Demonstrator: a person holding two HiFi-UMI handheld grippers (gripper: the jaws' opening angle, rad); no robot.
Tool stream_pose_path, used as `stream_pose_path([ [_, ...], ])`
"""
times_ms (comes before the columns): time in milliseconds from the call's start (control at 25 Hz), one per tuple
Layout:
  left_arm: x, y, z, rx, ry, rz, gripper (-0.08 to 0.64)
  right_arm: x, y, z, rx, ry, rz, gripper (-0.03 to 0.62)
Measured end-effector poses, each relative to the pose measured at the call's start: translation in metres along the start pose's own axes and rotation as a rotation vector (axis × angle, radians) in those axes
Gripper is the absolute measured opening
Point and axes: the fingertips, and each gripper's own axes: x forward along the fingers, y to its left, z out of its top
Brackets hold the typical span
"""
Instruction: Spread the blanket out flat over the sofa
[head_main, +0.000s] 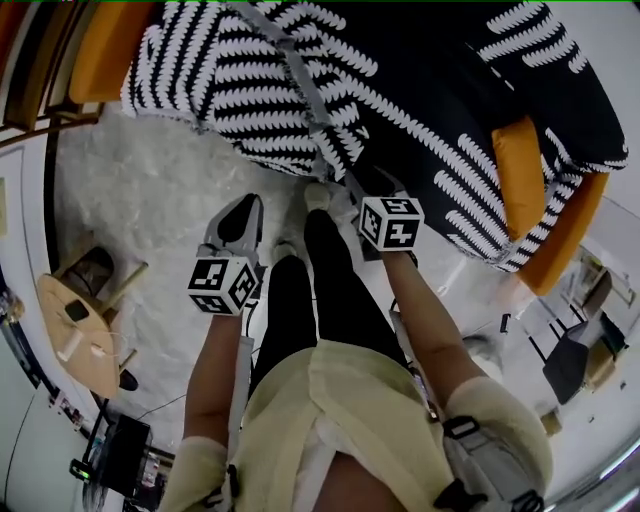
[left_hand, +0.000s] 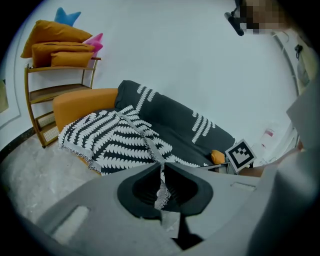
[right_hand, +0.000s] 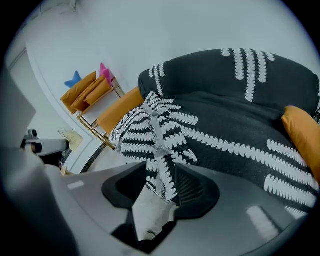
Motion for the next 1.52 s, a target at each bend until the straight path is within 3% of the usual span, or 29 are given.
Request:
stream_pose_path([
  [680,0.062,0.038,-0.026,-0.053,0.07,0.054,0.028,0.096,-0.061,-0.012,0.027,0.103,-0.096,0.197],
  [1080,0.082,0.058,-0.037,-0.071,0.078,0.056,0.028,0.126,-0.087,-0.016,-0.007,0.101,-0.211,0.282],
  [1200,0.082,0.059,-0.038,-0.078,0.085,0.059,0.028,0.131,-0.086,-0.017,0.004,0.115,-0.201,0.288],
  [1320,0.083,0.059,-0.037,-0.079,0.089,0.057,0.028,0.136,-0.081,-0.019,-0.005,0.147,-0.175,0.251],
  [1520,0.078,0.06,-0.027,-0.075,0.075,0.062,0.028,0.132,-0.07,-0.012,-0.013,0.152,-0.163,0.103],
])
